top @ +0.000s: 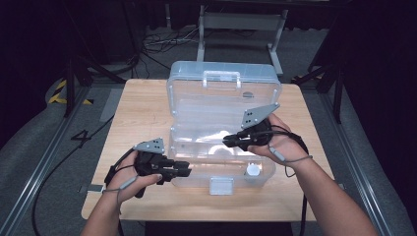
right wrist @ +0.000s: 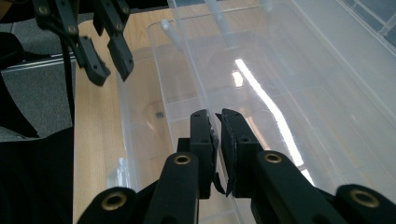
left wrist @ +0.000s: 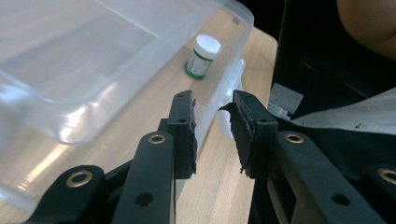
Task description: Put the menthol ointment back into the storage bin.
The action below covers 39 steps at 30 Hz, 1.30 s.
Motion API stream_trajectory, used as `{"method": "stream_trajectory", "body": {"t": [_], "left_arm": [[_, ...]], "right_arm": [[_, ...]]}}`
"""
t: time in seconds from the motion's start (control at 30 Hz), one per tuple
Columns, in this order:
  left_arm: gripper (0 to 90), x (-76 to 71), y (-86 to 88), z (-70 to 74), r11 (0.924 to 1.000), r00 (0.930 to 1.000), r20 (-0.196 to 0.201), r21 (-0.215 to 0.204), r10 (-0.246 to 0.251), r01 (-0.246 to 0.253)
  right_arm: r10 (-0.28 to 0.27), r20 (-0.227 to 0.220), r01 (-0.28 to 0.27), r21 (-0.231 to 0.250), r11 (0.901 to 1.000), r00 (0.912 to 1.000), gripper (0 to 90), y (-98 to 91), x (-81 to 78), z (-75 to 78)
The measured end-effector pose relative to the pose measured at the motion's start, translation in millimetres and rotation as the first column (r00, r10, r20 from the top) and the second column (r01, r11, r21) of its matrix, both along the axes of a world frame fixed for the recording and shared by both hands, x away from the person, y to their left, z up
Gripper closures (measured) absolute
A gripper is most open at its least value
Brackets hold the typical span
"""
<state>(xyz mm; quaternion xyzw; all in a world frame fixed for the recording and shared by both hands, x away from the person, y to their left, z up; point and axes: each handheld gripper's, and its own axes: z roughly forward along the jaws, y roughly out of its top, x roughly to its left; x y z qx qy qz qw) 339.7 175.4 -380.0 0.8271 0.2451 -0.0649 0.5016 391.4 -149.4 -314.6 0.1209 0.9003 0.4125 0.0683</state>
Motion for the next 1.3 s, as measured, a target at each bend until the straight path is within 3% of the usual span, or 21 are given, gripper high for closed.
{"method": "stream_trajectory", "body": {"t": [0.6,0.77,0.9,1.07,1.17,1.3], "left_arm": [[74.0,8.1,38.3,35.9,0.9906,0.9969,0.009,-0.113,0.079,-0.077],[77.5,14.1,42.6,43.5,0.9866,0.9922,0.044,-0.120,0.117,-0.111],[80.3,19.8,44.7,48.3,0.9806,0.9833,0.075,-0.118,0.166,-0.156],[80.2,31.7,45.8,49.7,0.9646,0.9566,0.139,-0.100,0.256,-0.244],[85.1,36.5,45.8,53.6,0.9626,0.9550,0.139,-0.109,0.262,-0.248],[89.2,41.3,44.5,60.2,0.9621,0.9537,0.136,-0.089,0.268,-0.258]], "right_arm": [[-0.009,0.004,0.009,0.013,0.9999,0.9999,83.1,-0.5,-4.6,-3.3],[-0.011,0.009,0.011,0.018,0.9998,0.9999,83.0,-0.8,-5.6,-4.3],[-0.013,0.010,0.013,0.023,0.9996,0.9999,83.0,-0.9,-6.1,-5.0],[-0.017,0.015,0.017,0.029,0.9994,0.9997,82.5,-1.2,-6.8,-5.6],[-0.018,0.017,0.018,0.035,0.9992,0.9997,82.4,-1.9,-7.2,-6.3],[-0.019,0.025,0.018,0.039,0.9991,0.9995,82.2,-2.3,-7.8,-6.8]]}}
